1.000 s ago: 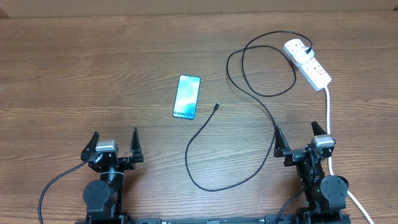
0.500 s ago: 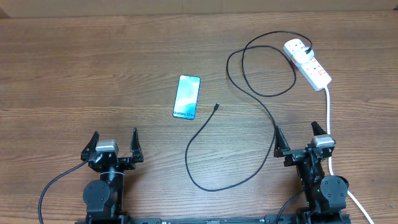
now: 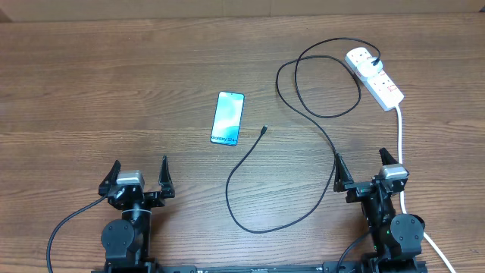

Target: Plug charger to phone and switch on socket

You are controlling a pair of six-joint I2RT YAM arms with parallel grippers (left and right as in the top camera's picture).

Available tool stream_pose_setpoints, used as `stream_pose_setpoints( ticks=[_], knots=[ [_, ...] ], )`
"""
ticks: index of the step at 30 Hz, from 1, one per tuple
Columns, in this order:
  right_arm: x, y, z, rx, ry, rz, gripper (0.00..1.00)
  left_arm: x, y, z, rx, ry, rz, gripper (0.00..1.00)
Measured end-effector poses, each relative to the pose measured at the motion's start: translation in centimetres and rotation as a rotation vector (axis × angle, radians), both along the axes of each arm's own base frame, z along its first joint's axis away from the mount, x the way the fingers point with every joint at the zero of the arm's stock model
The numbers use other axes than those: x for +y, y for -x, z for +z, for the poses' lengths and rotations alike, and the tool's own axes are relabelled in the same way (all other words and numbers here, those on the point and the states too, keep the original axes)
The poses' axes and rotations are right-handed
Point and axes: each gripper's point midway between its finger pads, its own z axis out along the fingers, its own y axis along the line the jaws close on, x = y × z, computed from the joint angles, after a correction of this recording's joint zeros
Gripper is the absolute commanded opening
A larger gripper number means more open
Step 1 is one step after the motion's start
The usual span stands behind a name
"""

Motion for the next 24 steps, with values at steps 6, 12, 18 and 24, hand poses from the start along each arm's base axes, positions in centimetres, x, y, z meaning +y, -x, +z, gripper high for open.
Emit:
stream_pose_setpoints(
  ticks=[6, 12, 18, 24],
  knots=[
    [0.0, 0.0, 0.0, -0.001, 0.0, 0.0, 1.0, 0.0, 0.0, 0.0, 0.0, 0.0, 0.0, 1.0],
    [0.0, 0.0, 0.0, 0.0, 0.0, 0.0, 1.0, 0.0, 0.0, 0.0, 0.0, 0.0, 0.0, 1.0],
    [0.0, 0.0, 0.0, 0.0, 0.0, 0.0, 1.0, -1.4, 0.0, 0.2, -0.01, 0.09, -0.076, 1.0],
    [0.0, 0.0, 0.0, 0.0, 0.0, 0.0, 1.0, -4.5, 0.3, 0.7, 0.01, 0.518, -0.219, 1.0]
  ],
)
